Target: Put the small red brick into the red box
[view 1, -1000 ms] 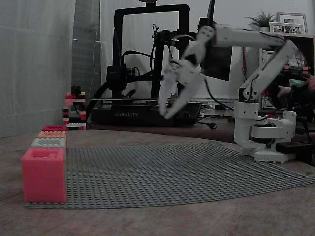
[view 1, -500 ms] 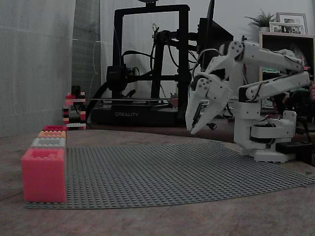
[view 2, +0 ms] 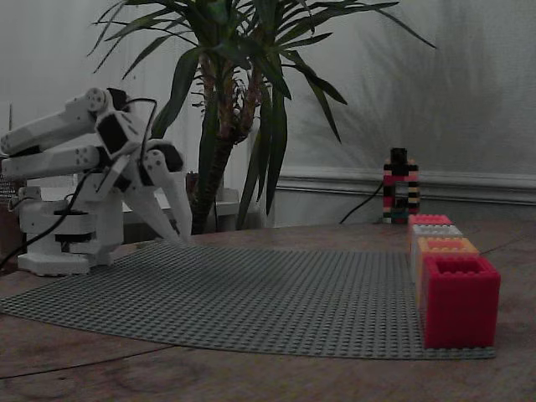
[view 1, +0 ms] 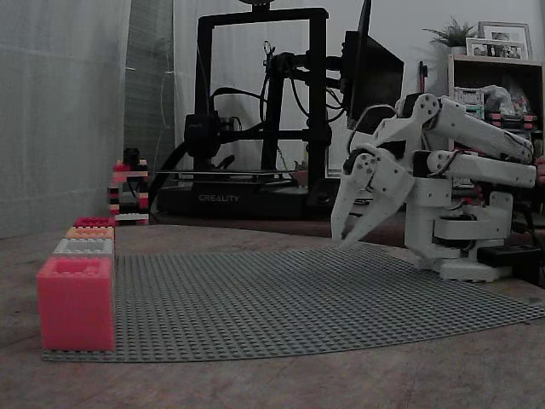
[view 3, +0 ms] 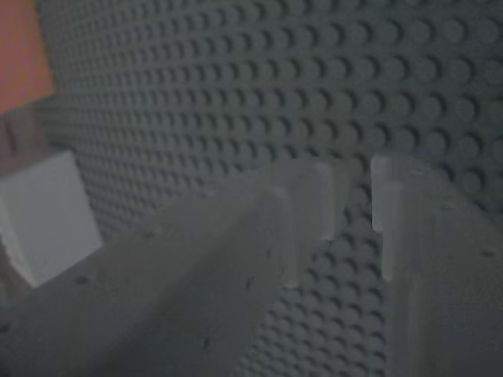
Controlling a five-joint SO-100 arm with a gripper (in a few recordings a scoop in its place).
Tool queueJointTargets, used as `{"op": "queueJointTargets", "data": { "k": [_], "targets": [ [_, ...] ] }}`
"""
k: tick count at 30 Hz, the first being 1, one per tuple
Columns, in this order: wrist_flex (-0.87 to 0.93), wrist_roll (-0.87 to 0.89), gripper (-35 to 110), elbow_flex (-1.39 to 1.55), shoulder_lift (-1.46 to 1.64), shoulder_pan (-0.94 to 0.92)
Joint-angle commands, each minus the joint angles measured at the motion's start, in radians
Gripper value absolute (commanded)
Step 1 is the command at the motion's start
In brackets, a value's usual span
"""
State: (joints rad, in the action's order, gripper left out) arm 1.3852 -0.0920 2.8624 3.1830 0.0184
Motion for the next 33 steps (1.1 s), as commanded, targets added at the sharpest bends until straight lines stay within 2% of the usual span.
{"op": "queueJointTargets", "data": {
  "k": [1, 33],
  "targets": [
    [0.018, 0.017, 0, -0.003, 0.034, 0.029],
    [0.020, 0.049, 0, -0.002, 0.037, 0.051]
  ]
}}
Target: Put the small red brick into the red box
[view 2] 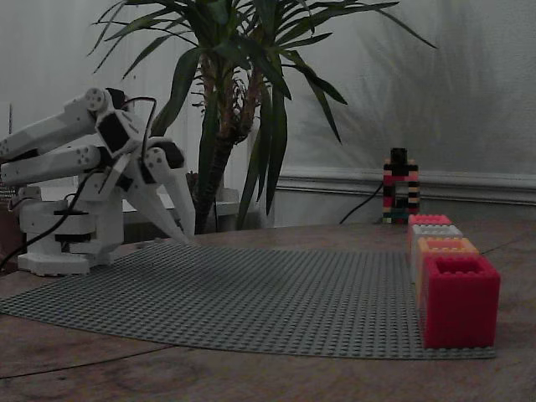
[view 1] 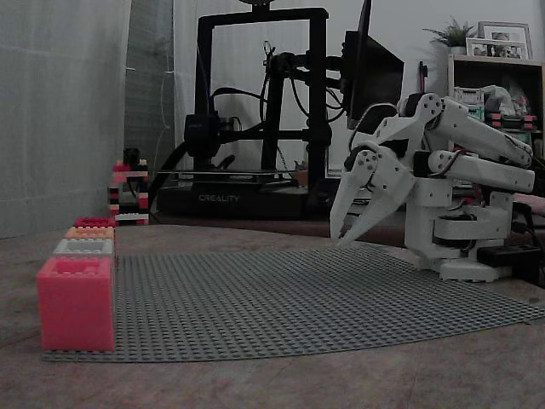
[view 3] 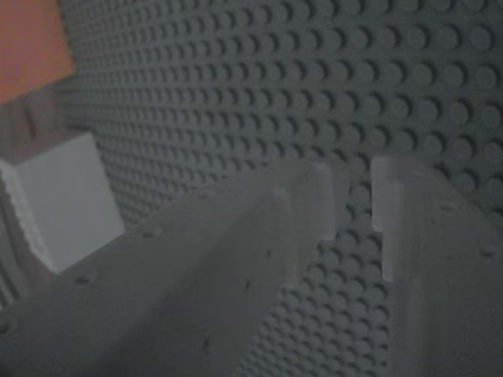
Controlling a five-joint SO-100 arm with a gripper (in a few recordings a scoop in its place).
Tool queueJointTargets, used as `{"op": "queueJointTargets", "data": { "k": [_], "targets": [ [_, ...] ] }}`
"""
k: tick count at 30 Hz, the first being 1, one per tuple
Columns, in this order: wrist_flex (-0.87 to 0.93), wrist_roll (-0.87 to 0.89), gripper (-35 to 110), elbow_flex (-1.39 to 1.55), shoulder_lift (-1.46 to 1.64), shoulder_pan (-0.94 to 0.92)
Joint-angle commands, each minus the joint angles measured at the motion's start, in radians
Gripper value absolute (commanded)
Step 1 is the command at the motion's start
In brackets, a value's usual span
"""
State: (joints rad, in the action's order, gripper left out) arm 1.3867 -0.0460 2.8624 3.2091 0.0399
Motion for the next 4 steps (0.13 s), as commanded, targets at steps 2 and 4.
{"op": "queueJointTargets", "data": {
  "k": [2, 4],
  "targets": [
    [0.018, 0.003, 0, -0.002, 0.011, 0.029],
    [0.018, 0.003, 0, -0.002, 0.011, 0.029]
  ]
}}
